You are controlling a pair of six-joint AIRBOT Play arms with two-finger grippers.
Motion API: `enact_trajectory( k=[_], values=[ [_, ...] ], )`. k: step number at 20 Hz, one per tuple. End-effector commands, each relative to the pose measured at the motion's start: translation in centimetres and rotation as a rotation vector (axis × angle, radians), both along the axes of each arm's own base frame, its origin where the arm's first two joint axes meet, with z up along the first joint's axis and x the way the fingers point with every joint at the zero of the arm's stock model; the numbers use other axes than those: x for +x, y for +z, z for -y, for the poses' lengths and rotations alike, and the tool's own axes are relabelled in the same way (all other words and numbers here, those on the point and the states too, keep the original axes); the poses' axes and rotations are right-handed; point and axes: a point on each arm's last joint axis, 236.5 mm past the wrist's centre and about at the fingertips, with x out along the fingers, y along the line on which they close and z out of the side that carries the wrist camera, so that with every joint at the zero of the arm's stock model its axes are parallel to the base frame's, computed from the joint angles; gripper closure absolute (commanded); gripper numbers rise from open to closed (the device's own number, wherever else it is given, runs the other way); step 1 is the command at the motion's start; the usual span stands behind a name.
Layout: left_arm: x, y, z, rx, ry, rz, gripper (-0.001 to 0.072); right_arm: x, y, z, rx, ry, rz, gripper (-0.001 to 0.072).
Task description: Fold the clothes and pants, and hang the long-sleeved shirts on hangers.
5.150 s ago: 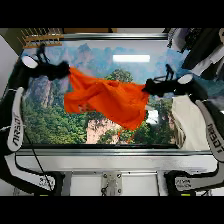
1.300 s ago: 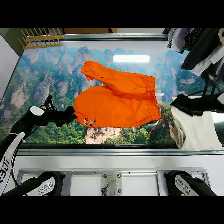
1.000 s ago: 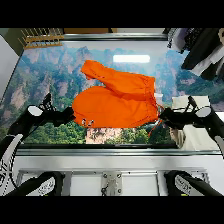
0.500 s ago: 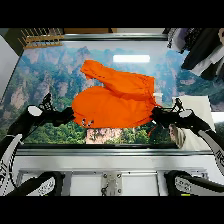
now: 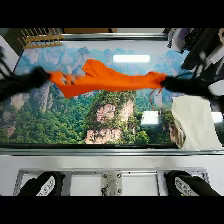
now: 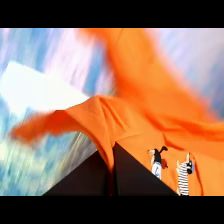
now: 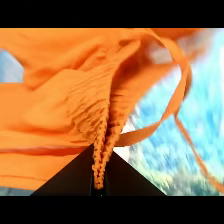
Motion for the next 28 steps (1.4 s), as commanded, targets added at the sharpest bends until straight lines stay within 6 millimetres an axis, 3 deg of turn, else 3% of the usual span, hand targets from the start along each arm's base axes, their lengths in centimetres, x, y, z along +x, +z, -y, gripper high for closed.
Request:
enact_trajectory(
  k=[1, 3, 5, 8, 10, 11, 13, 16, 19, 21, 23, 25, 28],
  values=[
    [-7.0, 21.1, 0.3, 0.088, 0.026, 0.486, 0.07, -5.8, 16.1, -0.9, -0.078, 0.055, 0.279, 0.0701],
    [-13.4, 28.7, 1.5, 0.123, 0.026, 0.689, 0.07, -10.2, 22.8, -1.2, -0.049, 0.026, 0.43, 0.0701],
    [-19.2, 33.2, 2.4, 0.146, 0.032, 0.837, 0.07, -14.0, 26.1, -1.6, -0.019, 0.007, 0.516, 0.0701],
    [-24.7, 36.5, 3.4, 0.165, 0.033, 0.964, 0.07, -18.4, 27.5, -2.2, 0.034, -0.001, 0.532, 0.0701],
    [-25.5, 36.9, 3.6, 0.17, 0.031, 0.98, 0.07, -20.0, 26.2, -2.8, 0.075, 0.003, 0.447, 0.0701],
    [-24.4, 36.3, 3.5, 0.169, 0.026, 0.951, 0.07, -20.4, 24.8, -3.1, 0.09, 0.009, 0.37, 0.0702],
    [-20.0, 33.2, 3.0, 0.154, 0.011, 0.827, 0.07, -20.4, 21.1, -3.5, 0.09, 0.03, 0.193, 0.0701],
    [-10.1, 23.9, 1.7, 0.097, -0.017, 0.517, 0.07, -18.7, 13.8, -3.6, 0.079, 0.064, -0.121, 0.0701],
    [-0.7, 13.6, 0.5, 0.007, -0.024, 0.252, 0.07, -15.1, 5.2, -4.2, 0.051, 0.09, -0.363, 0.0701],
    [4.3, 8.7, 1.1, -0.021, -0.05, 0.151, 0.07, -11.8, -0.7, -4.3, -0.023, 0.096, -0.479, 0.0701],
    [8.0, 5.7, 2.3, -0.004, -0.098, 0.103, 0.07, -8.1, -4.8, -4.1, -0.037, 0.072, -0.545, 0.0701],
    [11.2, 4.3, 3.3, -0.004, -0.127, 0.088, 0.07, -4.3, -7.4, -3.6, -0.027, 0.031, -0.553, 0.0701],
    [14.6, 3.4, 3.7, -0.004, -0.141, 0.088, 0.07, 0.2, -8.5, -2.5, -0.012, -0.026, -0.514, 0.0701]
  ],
)
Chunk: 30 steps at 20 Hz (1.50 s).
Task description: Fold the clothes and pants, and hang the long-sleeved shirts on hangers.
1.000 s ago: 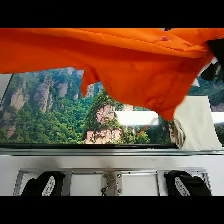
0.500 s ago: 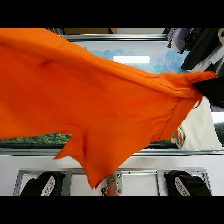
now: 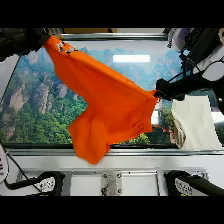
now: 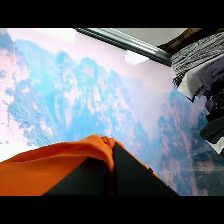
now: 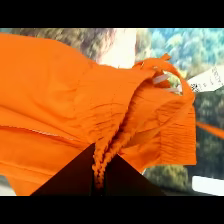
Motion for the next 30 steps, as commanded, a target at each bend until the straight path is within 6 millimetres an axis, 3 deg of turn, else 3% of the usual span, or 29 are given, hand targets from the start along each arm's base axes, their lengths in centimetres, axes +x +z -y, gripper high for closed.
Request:
enact_trajectory(
  k=[1, 3, 5, 8, 10, 15, 17, 20, 24, 28, 29, 30],
  values=[
    [4.0, -2.8, 0.9, 0.008, -0.038, -0.037, 0.07, 5.3, -2.6, 1.5, -0.021, -0.065, 0.035, 0.0701],
    [3.9, -4.4, 1.6, 0.022, -0.09, -0.098, 0.07, 6.8, -2.2, 2.3, -0.036, -0.086, 0.08, 0.0701],
    [2.9, -6.5, 2.1, 0.031, -0.13, -0.184, 0.0701, 6.7, -2.3, 3.4, -0.092, -0.086, 0.087, 0.0701],
    [-0.1, -10.6, 0.7, 0.103, -0.085, -0.321, 0.0701, 4.8, -2.6, 4.4, -0.179, -0.037, 0.049, 0.0702],
    [-3.6, -13.8, 0.7, 0.107, -0.073, -0.4, 0.0701, 3.0, -3.5, 4.9, -0.251, 0.003, 0.021, 0.0701],
    [-14.2, -25.2, 1.1, 0.088, -0.047, -0.613, 0.07, -2.9, -8.9, 5.2, -0.278, 0.01, -0.143, 0.0701],
    [-17.0, -29.6, 0.5, 0.083, 0.005, -0.66, 0.07, -5.1, -11.6, 5.4, -0.278, 0.006, -0.206, 0.0701],
    [-19.4, -33.8, 0.5, 0.028, 0.061, -0.711, 0.07, -7.2, -15.1, 5.0, -0.266, -0.01, -0.267, 0.0701],
    [-20.8, -35.4, 2.2, -0.032, 0.008, -0.76, 0.07, -8.7, -16.8, 4.1, -0.253, 0.006, -0.297, 0.07],
    [-21.1, -34.1, 2.5, -0.027, -0.015, -0.738, 0.07, -8.7, -16.7, 4.0, -0.25, 0.007, -0.297, 0.069],
    [-21.1, -33.3, 2.6, -0.027, -0.02, -0.716, 0.07, -8.6, -16.5, 4.0, -0.248, 0.003, -0.291, 0.0606],
    [-21.0, -32.0, 2.7, -0.023, -0.032, -0.687, 0.0656, -8.3, -15.9, 3.8, -0.23, -0.005, -0.277, 0.0306]
  ],
)
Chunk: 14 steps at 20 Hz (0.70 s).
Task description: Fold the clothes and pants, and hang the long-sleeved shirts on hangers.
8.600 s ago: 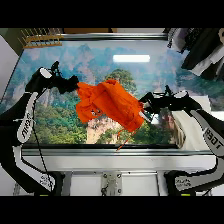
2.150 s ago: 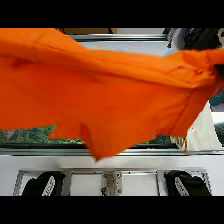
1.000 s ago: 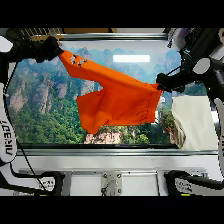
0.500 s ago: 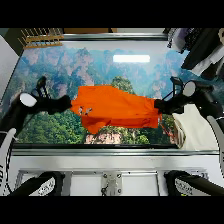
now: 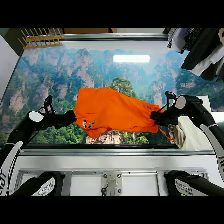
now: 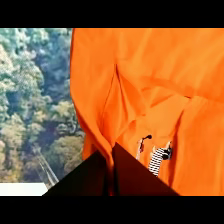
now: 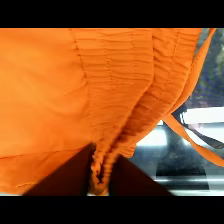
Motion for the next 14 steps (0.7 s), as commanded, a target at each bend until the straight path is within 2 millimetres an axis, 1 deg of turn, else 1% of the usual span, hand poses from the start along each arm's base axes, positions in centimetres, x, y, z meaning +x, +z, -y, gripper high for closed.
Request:
enact_trajectory(
  k=[1, 2, 3, 4, 5, 6, 7, 8, 9, 10, 11, 12, 14],
  values=[
    [0.0, 3.2, 0.5, -0.008, -0.039, 0.082, 0.0368, 0.7, 1.4, -0.6, 0.045, -0.011, 0.045, 0.01],
    [0.3, 5.1, 0.7, -0.008, -0.053, 0.128, 0.0151, 1.1, 3.0, -1.0, 0.088, -0.003, 0.079, 0.0086],
    [0.4, 7.1, 0.9, -0.01, -0.066, 0.173, 0.0147, 1.5, 4.6, -1.0, 0.121, 0.002, 0.116, 0.0086],
    [0.6, 9.1, 1.1, -0.012, -0.078, 0.218, 0.0147, 1.6, 6.3, -0.4, 0.146, 0.006, 0.149, 0.0085],
    [0.5, 11.1, 1.4, -0.013, -0.093, 0.259, 0.0147, 1.5, 7.4, 0.7, 0.161, -0.015, 0.172, 0.0085],
    [0.3, 12.7, 1.6, -0.018, -0.098, 0.291, 0.0147, 1.2, 7.9, 2.3, 0.163, -0.039, 0.178, 0.0085],
    [0.0, 13.9, 1.8, -0.026, -0.099, 0.312, 0.0149, 0.9, 7.9, 4.0, 0.16, -0.073, 0.167, 0.0085],
    [-0.3, 14.7, 2.1, -0.032, -0.099, 0.33, 0.0186, 0.6, 7.5, 5.5, 0.164, -0.104, 0.158, 0.0083],
    [-0.6, 15.3, 2.5, -0.032, -0.11, 0.349, 0.0377, 0.4, 6.8, 6.7, 0.181, -0.147, 0.153, 0.0081],
    [-0.9, 15.9, 3.0, -0.034, -0.126, 0.368, 0.0611, 0.4, 6.1, 7.3, 0.213, -0.177, 0.153, 0.0057],
    [-1.0, 16.3, 3.6, -0.035, -0.141, 0.387, 0.07, 0.4, 5.1, 7.6, 0.257, -0.209, 0.152, -0.0002],
    [-1.0, 16.6, 4.4, -0.038, -0.158, 0.403, 0.0699, 0.4, 3.9, 7.6, 0.3, -0.241, 0.148, -0.0008],
    [-1.3, 16.8, 6.1, -0.047, -0.2, 0.421, 0.07, 0.5, 1.1, 7.0, 0.379, -0.293, 0.148, -0.0008]
  ],
)
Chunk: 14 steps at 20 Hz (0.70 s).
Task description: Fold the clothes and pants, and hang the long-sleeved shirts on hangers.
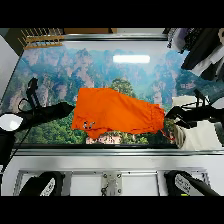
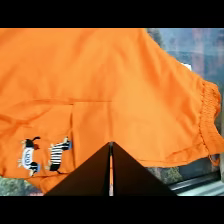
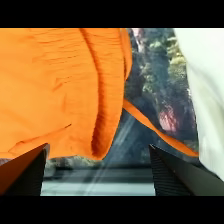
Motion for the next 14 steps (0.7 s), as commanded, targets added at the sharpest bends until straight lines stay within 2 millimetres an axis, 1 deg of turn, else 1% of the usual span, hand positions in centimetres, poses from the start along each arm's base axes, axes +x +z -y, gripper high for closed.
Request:
enact_trajectory(
  k=[1, 3, 6, 9, 11, 14],
  values=[
    [-0.4, 1.1, 2.7, -0.012, -0.061, 0.046, 0.0699, 0.5, -3.8, -0.3, 0.139, -0.098, 0.03, -0.0008],
    [-0.6, 0.3, 4.2, -0.029, -0.081, 0.014, 0.07, 1.1, -5.6, -1.5, 0.214, -0.124, 0.037, -0.0008],
    [-0.8, -1.1, 6.0, -0.043, -0.103, -0.04, 0.0699, 1.8, -6.9, -3.0, 0.309, -0.116, 0.032, -0.0008],
    [-1.0, -2.1, 7.1, -0.044, -0.121, -0.072, 0.0699, 1.6, -8.6, -4.6, 0.317, -0.079, -0.007, -0.0008],
    [-1.2, -2.5, 7.5, -0.041, -0.135, -0.082, 0.0699, 1.8, -9.0, -6.0, 0.303, -0.05, -0.007, -0.0008],
    [-1.3, -2.3, 7.7, -0.042, -0.137, -0.073, 0.0699, 3.1, -8.8, -8.7, 0.316, -0.037, 0.026, -0.0006]
  ],
)
